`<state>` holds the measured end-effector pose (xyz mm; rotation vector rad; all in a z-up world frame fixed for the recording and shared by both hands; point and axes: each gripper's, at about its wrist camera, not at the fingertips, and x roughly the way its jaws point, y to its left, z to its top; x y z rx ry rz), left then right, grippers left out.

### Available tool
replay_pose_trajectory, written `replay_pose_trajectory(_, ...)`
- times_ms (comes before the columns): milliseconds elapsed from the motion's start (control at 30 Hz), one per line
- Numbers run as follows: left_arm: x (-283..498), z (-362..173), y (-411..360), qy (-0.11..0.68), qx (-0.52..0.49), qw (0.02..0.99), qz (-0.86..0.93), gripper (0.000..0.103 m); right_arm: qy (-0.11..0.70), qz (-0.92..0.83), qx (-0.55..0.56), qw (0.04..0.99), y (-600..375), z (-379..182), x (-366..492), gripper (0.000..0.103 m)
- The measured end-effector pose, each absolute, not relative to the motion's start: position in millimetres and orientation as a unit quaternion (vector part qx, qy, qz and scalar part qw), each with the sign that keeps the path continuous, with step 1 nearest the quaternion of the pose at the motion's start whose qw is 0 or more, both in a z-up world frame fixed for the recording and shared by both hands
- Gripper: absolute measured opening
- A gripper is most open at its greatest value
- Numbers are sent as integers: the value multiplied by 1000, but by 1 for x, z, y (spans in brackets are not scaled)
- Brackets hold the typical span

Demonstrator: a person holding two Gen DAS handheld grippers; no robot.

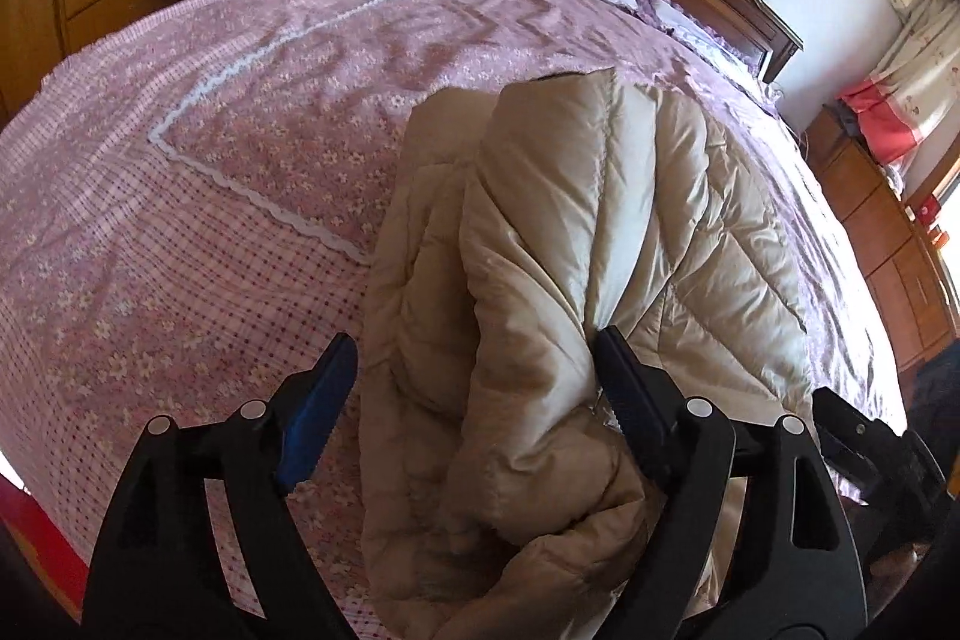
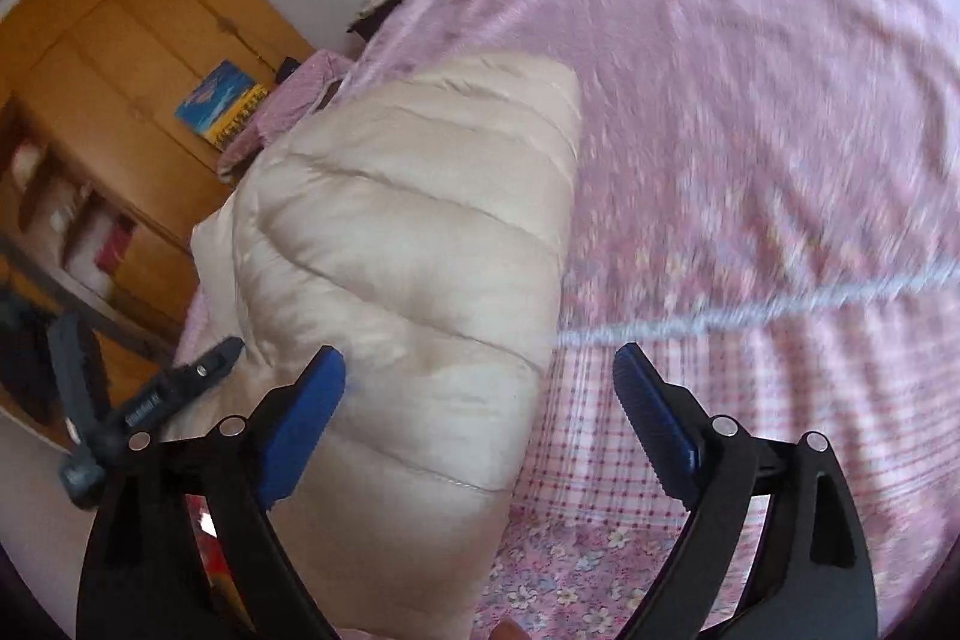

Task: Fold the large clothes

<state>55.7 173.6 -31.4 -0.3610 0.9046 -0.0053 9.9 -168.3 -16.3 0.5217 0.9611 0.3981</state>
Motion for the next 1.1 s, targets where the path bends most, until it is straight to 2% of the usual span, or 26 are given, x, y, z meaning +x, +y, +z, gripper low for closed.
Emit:
replay_pose_trajectory(400,58,-50,177,463,-250,848,-63,78,495,266,320,763,-164,-40,40,89)
replay_pose_trajectory(633,56,-55,173,453,-285,839,-101,65,509,291,295,755,-147,-36,60,90)
replay_pose_trajectory(800,47,-60,179,438,-317,833,-117,55,458,314,192,809,-124,-2,41,80)
replay_pose_trajectory(867,45,-62,184,429,-337,829,-123,51,435,320,193,819,-124,5,37,71)
replay_pose_trajectory(933,44,-59,185,418,-352,827,-129,48,409,325,198,829,-129,14,31,67)
replay_pose_trajectory(1100,54,-41,166,405,-335,837,-156,44,354,328,200,853,-140,34,18,62)
